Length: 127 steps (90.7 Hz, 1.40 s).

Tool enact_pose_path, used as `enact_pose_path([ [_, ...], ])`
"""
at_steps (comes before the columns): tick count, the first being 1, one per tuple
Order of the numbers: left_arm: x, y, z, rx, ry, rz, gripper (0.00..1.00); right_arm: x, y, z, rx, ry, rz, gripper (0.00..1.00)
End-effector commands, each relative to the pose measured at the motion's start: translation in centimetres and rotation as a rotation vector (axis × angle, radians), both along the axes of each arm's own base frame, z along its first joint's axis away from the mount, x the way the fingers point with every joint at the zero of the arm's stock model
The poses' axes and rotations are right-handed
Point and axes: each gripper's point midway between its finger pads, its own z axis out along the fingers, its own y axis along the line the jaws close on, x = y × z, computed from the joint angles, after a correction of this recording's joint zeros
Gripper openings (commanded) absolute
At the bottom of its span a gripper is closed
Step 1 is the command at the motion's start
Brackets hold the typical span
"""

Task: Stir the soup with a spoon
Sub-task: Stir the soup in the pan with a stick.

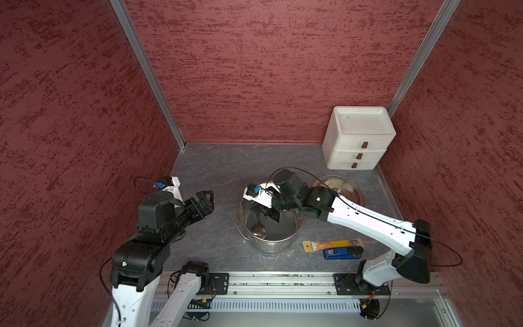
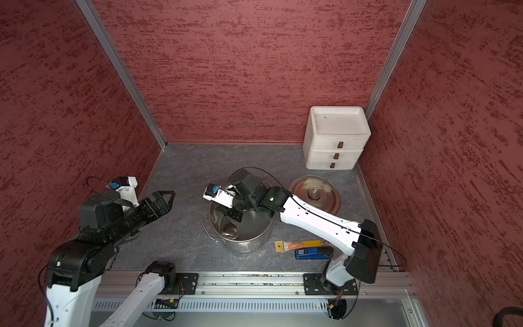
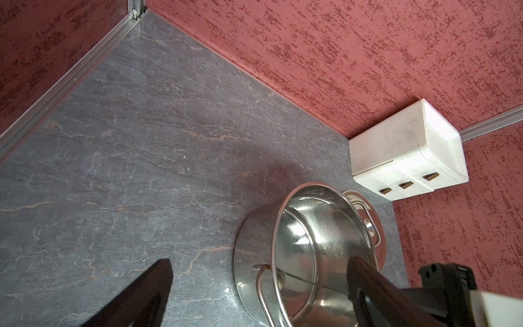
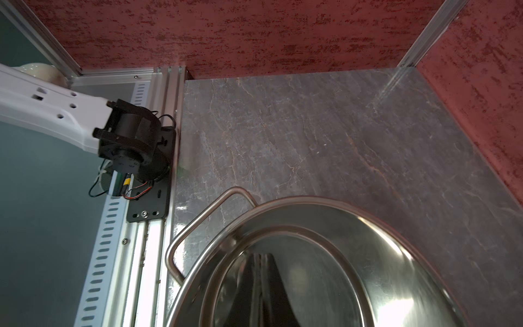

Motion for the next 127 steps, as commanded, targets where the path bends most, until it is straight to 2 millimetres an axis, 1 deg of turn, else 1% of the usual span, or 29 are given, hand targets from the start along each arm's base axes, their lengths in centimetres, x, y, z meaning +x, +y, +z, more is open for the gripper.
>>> enact_pose_path([
  [1, -0.1, 0.1, 0.5, 0.006, -0.011, -0.001, 1.0, 3.7, 1.0, 1.8, 0.053, -0.116, -0.046, 0.0],
  [9, -0.1, 0.1, 0.7, 0.007, -0.012, -0.001, 1.0, 5.8, 1.1, 2.4, 0.072, -0.144, -0.072, 0.0],
  [15, -0.2, 0.1, 0.8, 0.008, -0.011, 0.0, 1.0, 7.3, 0.7, 2.6, 0.075, -0.153, -0.096, 0.0],
  [23, -0.5, 0.1, 0.8, 0.006, -0.012, -0.002, 1.0, 9.4, -0.8, 2.6, 0.066, -0.158, -0.142, 0.0],
  [30, -0.7, 0.2, 0.8, 0.007, -0.01, 0.001, 1.0, 10.6, -2.4, 2.3, 0.05, -0.152, -0.176, 0.0],
  [43, -1.0, 0.4, 0.7, 0.012, -0.009, 0.008, 1.0, 11.4, -6.1, 1.6, 0.019, -0.137, -0.229, 0.0],
  [52, -0.9, 0.4, 0.8, 0.014, -0.009, 0.011, 1.0, 11.3, -8.8, 1.0, -0.001, -0.122, -0.271, 0.0],
  [57, -0.8, 0.5, 0.7, 0.016, -0.007, 0.014, 1.0, 10.8, -10.1, 0.4, -0.018, -0.109, -0.284, 0.0],
  [59, -0.8, 0.5, 0.7, 0.016, -0.007, 0.013, 1.0, 10.4, -10.8, 0.8, -0.013, -0.114, -0.29, 0.0],
  [67, -0.5, 0.4, 0.7, 0.017, -0.006, 0.009, 1.0, 8.8, -12.5, 0.7, -0.02, -0.102, -0.297, 0.0],
  [73, -0.2, 0.3, 0.6, 0.017, -0.003, 0.007, 1.0, 7.4, -13.3, 0.2, -0.028, -0.072, -0.293, 0.0],
  [85, 0.4, 0.1, 0.7, 0.014, -0.007, -0.001, 1.0, 4.1, -14.6, 1.0, 0.03, -0.018, -0.27, 0.0],
  [101, 1.1, -0.2, 0.6, 0.009, -0.009, -0.014, 1.0, 0.4, -14.9, 1.8, 0.08, 0.071, -0.226, 0.0],
  [110, 1.4, -0.4, 0.4, 0.005, -0.01, -0.018, 1.0, -0.9, -14.9, 2.0, 0.091, 0.096, -0.222, 0.0],
  [119, 1.5, -0.4, 0.1, 0.005, -0.004, -0.019, 1.0, -2.1, -14.0, 2.5, 0.114, 0.121, -0.198, 0.0],
  [127, 1.6, -0.4, 0.0, 0.008, -0.001, -0.02, 1.0, -2.9, -12.5, 2.9, 0.12, 0.136, -0.168, 0.0],
])
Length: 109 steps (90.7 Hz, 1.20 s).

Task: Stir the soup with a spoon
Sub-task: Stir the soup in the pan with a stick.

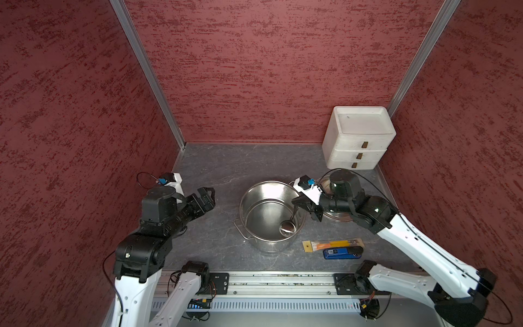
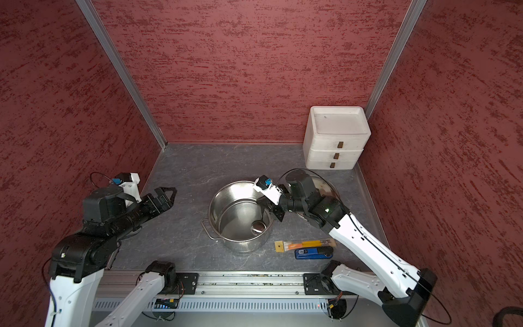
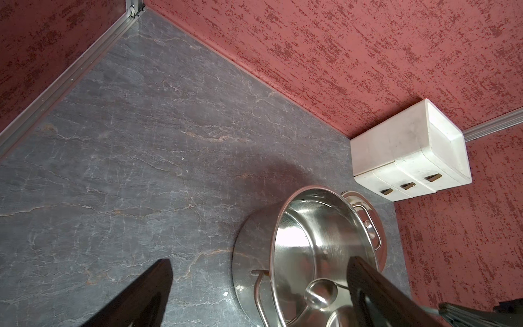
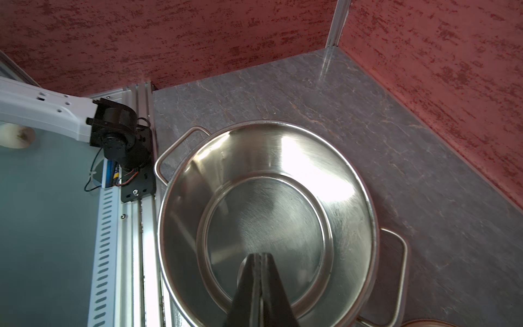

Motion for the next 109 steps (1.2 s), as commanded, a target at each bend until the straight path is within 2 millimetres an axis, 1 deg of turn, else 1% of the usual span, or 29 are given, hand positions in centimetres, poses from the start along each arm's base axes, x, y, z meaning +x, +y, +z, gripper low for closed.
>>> enact_pose_path([
  [1, 0.4, -0.2, 0.1, 0.007, -0.015, -0.016, 1.0, -1.5, 1.8, 0.4, 0.03, 0.057, 0.037, 0.0],
  [14, 0.4, 0.0, 0.2, 0.015, -0.021, -0.012, 1.0, -2.4, 4.8, 1.0, 0.039, 0.051, 0.104, 0.0],
  [23, 0.3, 0.0, 0.3, 0.023, -0.02, -0.014, 1.0, -2.3, 6.8, 1.4, 0.046, 0.042, 0.142, 0.0],
  [32, 0.2, 0.1, 0.3, 0.028, -0.02, -0.012, 1.0, -1.7, 8.7, 1.4, 0.046, 0.024, 0.168, 0.0],
  [39, 0.2, 0.1, 0.3, 0.027, -0.021, -0.01, 1.0, -0.5, 10.1, 1.0, 0.036, -0.006, 0.168, 0.0],
  [41, 0.2, 0.1, 0.4, 0.028, -0.023, -0.009, 1.0, -0.2, 10.4, 1.2, 0.038, -0.019, 0.167, 0.0],
  [49, 0.2, 0.1, 0.6, 0.023, -0.027, -0.009, 1.0, 2.1, 11.8, 1.1, 0.027, -0.087, 0.134, 0.0],
  [51, 0.2, 0.1, 0.6, 0.023, -0.025, -0.008, 1.0, 2.4, 12.1, 1.3, 0.027, -0.108, 0.131, 0.0],
  [55, 0.2, 0.1, 0.7, 0.022, -0.027, -0.008, 1.0, 3.4, 13.0, 0.6, 0.005, -0.123, 0.131, 0.0],
  [59, 0.1, 0.1, 0.7, 0.021, -0.026, -0.008, 1.0, 4.4, 13.6, 0.3, -0.008, -0.133, 0.128, 0.0],
  [63, 0.1, 0.2, 0.8, 0.022, -0.025, -0.005, 1.0, 5.3, 14.0, 0.3, -0.01, -0.143, 0.123, 0.0],
  [70, 0.0, 0.2, 0.9, 0.021, -0.025, -0.006, 1.0, 7.2, 14.2, 0.1, -0.014, -0.154, 0.106, 0.0],
  [81, -0.5, 0.3, 0.9, 0.02, -0.022, -0.001, 1.0, 9.8, 13.5, 0.5, -0.007, -0.178, 0.071, 0.0],
  [88, -0.7, 0.3, 0.9, 0.021, -0.022, 0.0, 1.0, 11.5, 12.2, 0.4, -0.011, -0.173, 0.041, 0.0],
  [95, -0.8, 0.3, 0.9, 0.021, -0.021, 0.0, 1.0, 12.7, 10.7, 0.1, -0.021, -0.162, 0.011, 0.0],
  [109, -0.9, 0.4, 0.9, 0.024, -0.021, 0.004, 1.0, 13.4, 7.5, -0.6, -0.054, -0.151, -0.038, 0.0],
])
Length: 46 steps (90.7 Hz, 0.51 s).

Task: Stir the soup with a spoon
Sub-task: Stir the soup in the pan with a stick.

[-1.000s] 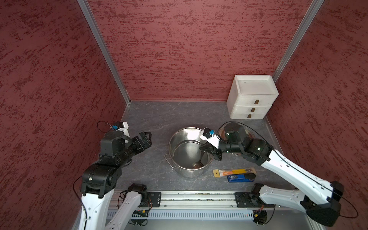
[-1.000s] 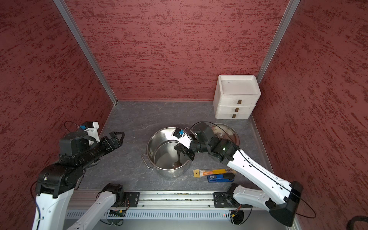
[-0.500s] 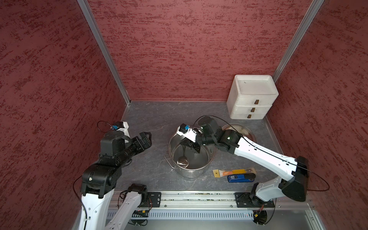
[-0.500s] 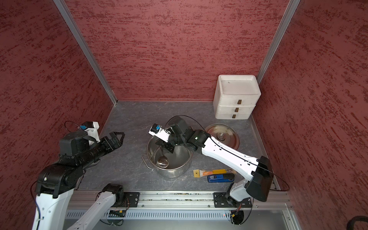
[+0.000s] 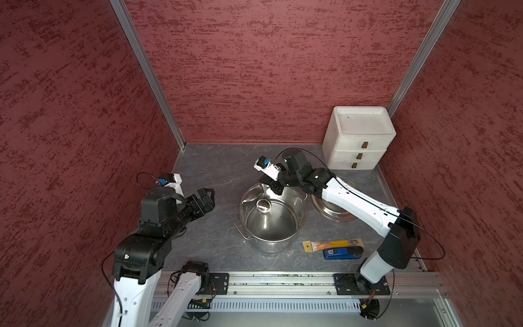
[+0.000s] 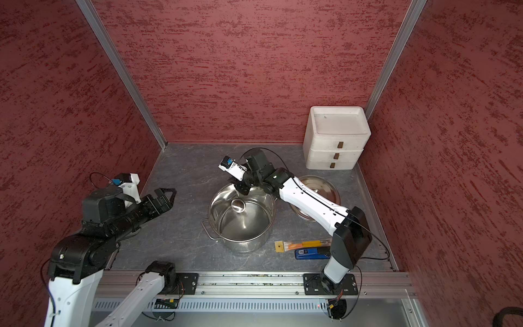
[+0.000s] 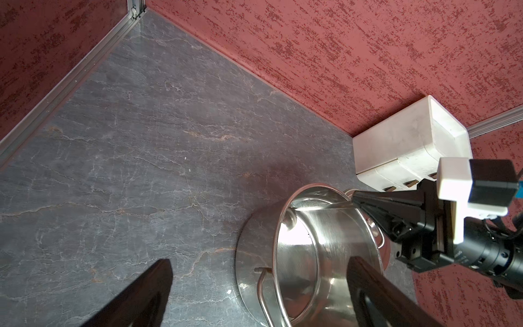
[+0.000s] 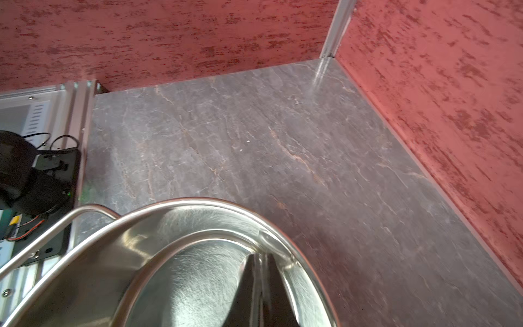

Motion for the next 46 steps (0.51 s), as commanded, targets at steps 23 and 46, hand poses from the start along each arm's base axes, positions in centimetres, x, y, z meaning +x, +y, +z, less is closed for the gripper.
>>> enact_pose_path([
  [23, 0.0, 0.2, 0.7, 0.01, -0.027, 0.005, 1.0, -2.9, -7.3, 2.7, 0.008, -0.034, -0.045, 0.0],
  [46, 0.7, 0.0, 0.5, 0.008, -0.026, -0.005, 1.0, -9.4, -9.5, 3.2, 0.089, 0.084, 0.009, 0.0],
])
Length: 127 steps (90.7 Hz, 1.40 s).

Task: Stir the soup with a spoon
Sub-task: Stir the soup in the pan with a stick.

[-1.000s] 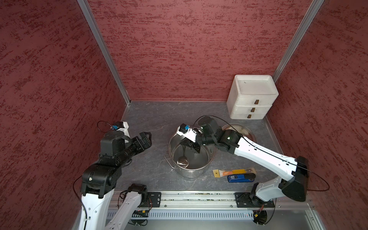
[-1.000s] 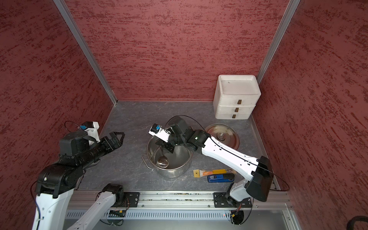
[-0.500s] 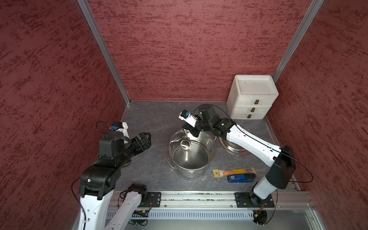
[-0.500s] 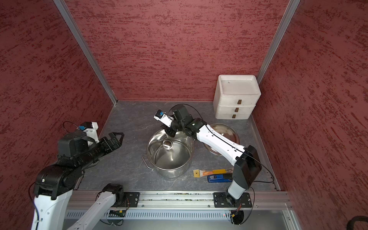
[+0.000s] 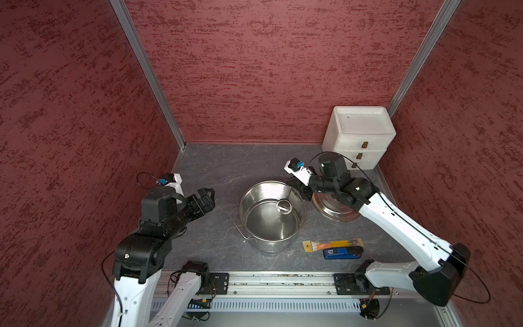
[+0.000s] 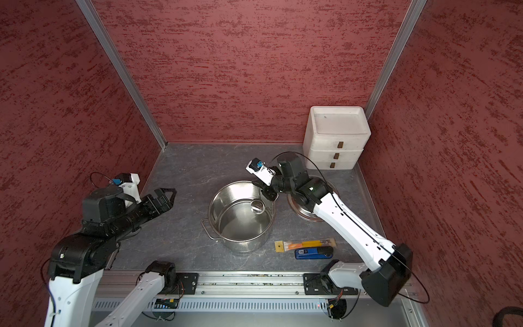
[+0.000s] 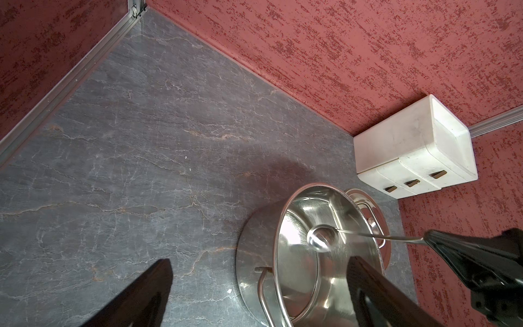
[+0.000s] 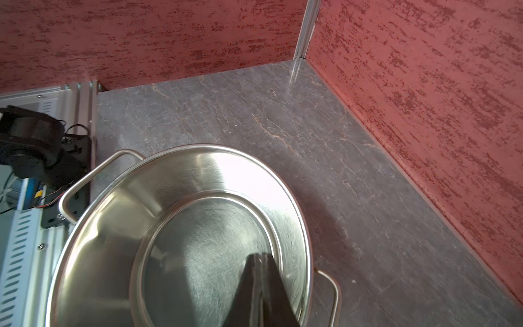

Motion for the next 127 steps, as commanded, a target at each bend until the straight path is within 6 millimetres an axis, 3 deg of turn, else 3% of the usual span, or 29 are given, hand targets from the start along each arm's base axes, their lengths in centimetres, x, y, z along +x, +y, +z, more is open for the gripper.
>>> enact_pose_path([
  [1, 0.7, 0.0, 0.5, 0.009, -0.028, -0.004, 1.0, -3.3, -0.3, -0.5, 0.048, 0.108, 0.05, 0.0],
  [11, 1.0, -0.1, 0.3, 0.003, -0.027, -0.006, 1.0, -5.7, -0.1, -0.1, 0.091, 0.142, 0.077, 0.0],
  [25, 1.4, -0.4, 0.2, -0.008, -0.026, -0.017, 1.0, -7.5, 1.5, 0.9, 0.126, 0.141, 0.12, 0.0],
  [44, 1.2, -0.4, 0.1, -0.008, -0.025, -0.018, 1.0, -9.3, 6.4, 1.2, 0.083, 0.093, 0.24, 0.0],
  [56, 0.6, -0.1, 0.0, 0.0, -0.024, -0.006, 1.0, -9.2, 9.8, 0.8, 0.04, 0.056, 0.307, 0.0],
  [72, -0.3, 0.3, -0.1, 0.011, -0.022, 0.007, 1.0, -7.4, 13.9, 0.1, -0.006, 0.008, 0.348, 0.0],
  [93, -0.9, 0.7, 0.4, 0.023, -0.033, 0.022, 1.0, -2.1, 16.8, -0.4, -0.024, -0.125, 0.275, 0.0],
  [110, -1.1, 0.9, 0.9, 0.035, -0.038, 0.026, 1.0, 2.4, 15.8, -0.3, -0.018, -0.147, 0.201, 0.0],
  [127, -1.3, 1.0, 0.9, 0.042, -0.038, 0.028, 1.0, 4.9, 11.7, -0.9, -0.026, -0.101, 0.131, 0.0],
])
